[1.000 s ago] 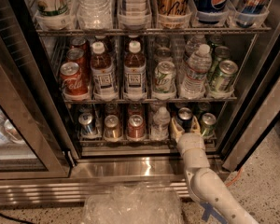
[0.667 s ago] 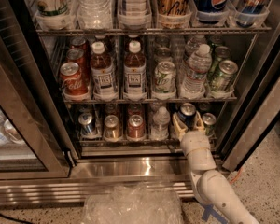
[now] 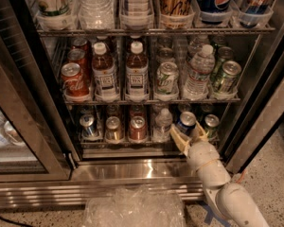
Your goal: Pick pepsi can from bottom shelf of fridge
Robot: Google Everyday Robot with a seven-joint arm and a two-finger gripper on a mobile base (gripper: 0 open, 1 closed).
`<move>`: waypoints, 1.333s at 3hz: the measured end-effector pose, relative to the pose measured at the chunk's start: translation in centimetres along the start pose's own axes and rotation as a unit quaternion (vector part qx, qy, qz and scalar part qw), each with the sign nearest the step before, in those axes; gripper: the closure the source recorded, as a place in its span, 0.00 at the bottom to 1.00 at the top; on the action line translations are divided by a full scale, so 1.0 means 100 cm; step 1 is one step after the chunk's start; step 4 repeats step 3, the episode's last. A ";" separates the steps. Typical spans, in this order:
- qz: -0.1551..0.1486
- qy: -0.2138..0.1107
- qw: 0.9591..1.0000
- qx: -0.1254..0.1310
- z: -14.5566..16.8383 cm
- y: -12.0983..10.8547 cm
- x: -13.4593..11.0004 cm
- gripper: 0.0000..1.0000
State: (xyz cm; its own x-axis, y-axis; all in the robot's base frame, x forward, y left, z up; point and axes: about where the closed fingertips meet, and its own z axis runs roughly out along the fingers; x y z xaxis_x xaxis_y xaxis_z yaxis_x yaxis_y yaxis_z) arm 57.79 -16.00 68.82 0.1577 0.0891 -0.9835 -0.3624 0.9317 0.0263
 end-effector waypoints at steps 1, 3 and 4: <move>0.018 0.016 0.998 -0.061 -0.025 0.018 -0.002 1.00; 0.032 -0.011 0.991 -0.126 -0.055 0.026 -0.042 1.00; 0.032 -0.011 0.991 -0.126 -0.055 0.026 -0.042 1.00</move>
Offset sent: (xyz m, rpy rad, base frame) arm -0.0795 0.0045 0.0273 -0.0156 -0.0317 0.3289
